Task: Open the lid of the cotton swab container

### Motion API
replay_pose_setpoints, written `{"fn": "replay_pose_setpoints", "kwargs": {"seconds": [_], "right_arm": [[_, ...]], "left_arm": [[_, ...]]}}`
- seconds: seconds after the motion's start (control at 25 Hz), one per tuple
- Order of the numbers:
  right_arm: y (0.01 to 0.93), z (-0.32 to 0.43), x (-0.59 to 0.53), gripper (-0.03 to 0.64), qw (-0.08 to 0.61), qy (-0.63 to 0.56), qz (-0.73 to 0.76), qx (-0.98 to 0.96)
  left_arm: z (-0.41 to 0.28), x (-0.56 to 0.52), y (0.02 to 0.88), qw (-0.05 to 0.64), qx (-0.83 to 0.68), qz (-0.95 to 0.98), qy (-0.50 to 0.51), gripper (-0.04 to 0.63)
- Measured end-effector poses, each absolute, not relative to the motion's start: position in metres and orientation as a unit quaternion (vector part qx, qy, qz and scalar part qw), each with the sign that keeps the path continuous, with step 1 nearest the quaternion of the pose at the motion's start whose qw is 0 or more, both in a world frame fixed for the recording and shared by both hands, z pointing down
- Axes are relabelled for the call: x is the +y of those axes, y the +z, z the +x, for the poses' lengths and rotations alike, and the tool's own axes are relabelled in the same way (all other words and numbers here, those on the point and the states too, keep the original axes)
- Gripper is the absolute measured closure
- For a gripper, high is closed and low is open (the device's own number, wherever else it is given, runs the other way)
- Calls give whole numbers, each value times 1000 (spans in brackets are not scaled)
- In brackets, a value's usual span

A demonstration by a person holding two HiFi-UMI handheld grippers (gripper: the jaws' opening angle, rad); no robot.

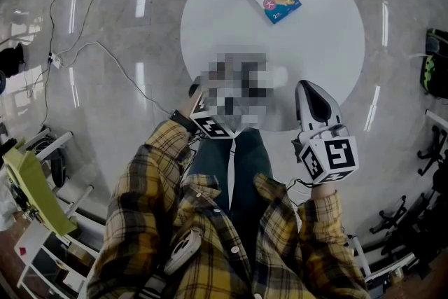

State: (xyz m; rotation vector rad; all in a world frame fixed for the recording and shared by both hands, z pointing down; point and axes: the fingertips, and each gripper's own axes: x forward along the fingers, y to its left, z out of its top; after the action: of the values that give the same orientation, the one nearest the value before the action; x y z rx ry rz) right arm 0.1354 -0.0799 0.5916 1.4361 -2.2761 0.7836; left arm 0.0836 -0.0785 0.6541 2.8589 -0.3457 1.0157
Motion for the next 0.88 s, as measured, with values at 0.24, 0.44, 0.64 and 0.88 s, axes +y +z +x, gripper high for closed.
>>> {"fn": "replay_pose_setpoints", "kwargs": {"seconds": [0.24, 0.44, 0.64, 0.88], "right_arm": [[580, 134, -79, 601, 165, 266, 507, -803], [558, 134, -77, 601, 156, 262, 513, -802], [527, 135, -75, 601, 142, 259, 518, -803], [488, 137, -78, 601, 137, 237, 522, -808]], "left_arm": [[82, -75, 637, 53, -109, 937, 327, 347], [76, -72, 611, 65, -114, 937, 324, 348], [67, -63, 575, 71, -109, 936, 326, 348], [60, -59, 527, 74, -116, 937, 322, 347]]}}
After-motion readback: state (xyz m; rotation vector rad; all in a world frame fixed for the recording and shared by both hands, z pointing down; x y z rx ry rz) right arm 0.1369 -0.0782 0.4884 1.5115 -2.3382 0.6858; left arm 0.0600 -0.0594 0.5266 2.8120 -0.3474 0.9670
